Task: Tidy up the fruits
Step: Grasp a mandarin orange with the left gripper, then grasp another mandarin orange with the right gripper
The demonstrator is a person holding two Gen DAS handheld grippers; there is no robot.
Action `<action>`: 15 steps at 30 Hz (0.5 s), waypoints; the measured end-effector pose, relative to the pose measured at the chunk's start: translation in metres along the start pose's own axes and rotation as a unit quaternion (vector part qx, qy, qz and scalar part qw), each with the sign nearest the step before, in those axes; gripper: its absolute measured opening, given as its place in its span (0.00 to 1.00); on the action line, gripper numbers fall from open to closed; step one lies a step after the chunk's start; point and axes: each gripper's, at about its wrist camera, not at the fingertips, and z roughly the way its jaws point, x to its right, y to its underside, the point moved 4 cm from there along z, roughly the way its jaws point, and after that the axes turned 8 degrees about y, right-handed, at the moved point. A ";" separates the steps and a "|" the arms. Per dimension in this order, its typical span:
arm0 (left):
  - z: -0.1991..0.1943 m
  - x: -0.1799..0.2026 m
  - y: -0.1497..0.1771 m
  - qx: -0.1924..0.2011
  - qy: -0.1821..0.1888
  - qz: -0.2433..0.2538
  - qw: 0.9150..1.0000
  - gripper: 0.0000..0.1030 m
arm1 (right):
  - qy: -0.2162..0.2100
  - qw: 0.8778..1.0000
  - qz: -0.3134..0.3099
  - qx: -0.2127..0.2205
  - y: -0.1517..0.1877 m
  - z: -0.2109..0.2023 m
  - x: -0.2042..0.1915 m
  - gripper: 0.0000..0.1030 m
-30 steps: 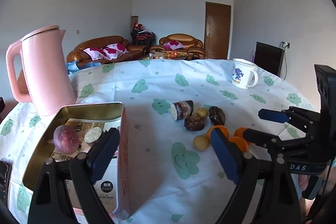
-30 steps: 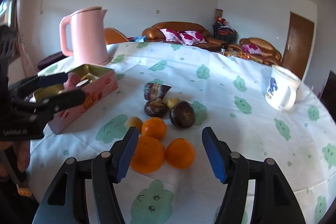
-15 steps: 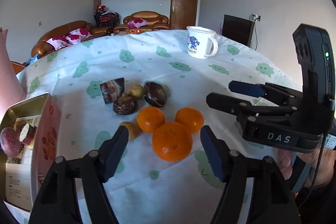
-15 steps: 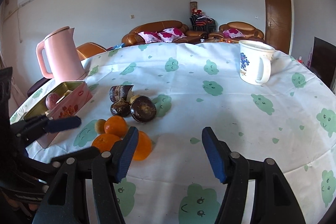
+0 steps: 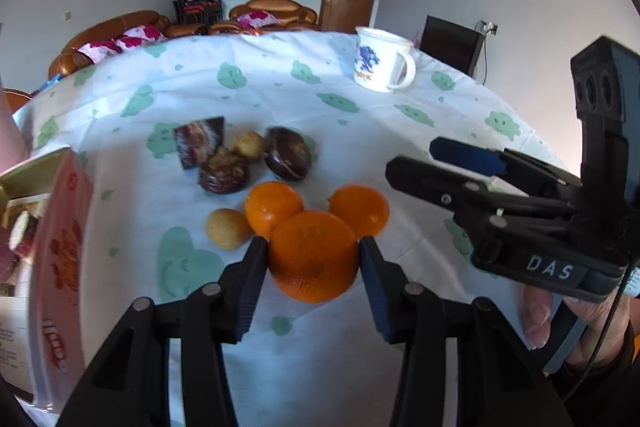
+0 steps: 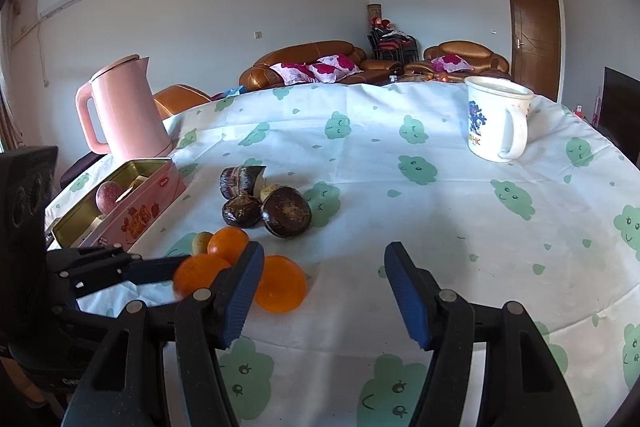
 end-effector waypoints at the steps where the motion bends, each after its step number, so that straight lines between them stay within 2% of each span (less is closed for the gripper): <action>1: -0.006 -0.002 -0.002 0.010 -0.004 0.002 1.000 0.47 | -0.002 1.000 -0.005 -0.004 0.000 0.002 -0.003 0.63; 6: -0.024 -0.023 -0.009 0.044 -0.045 0.003 0.998 0.47 | -0.011 0.999 -0.039 -0.027 0.001 0.011 -0.022 0.63; 10: -0.025 -0.041 -0.009 0.045 -0.046 -0.020 0.998 0.47 | -0.021 0.996 -0.065 -0.052 0.005 0.021 -0.035 0.62; 12: -0.025 -0.043 -0.010 0.048 -0.045 -0.024 0.998 0.47 | -0.028 0.994 -0.074 -0.070 0.009 0.027 -0.040 0.51; 15: -0.026 -0.045 -0.009 0.048 -0.045 -0.025 0.997 0.47 | -0.031 0.993 -0.081 -0.084 0.012 0.032 -0.044 0.48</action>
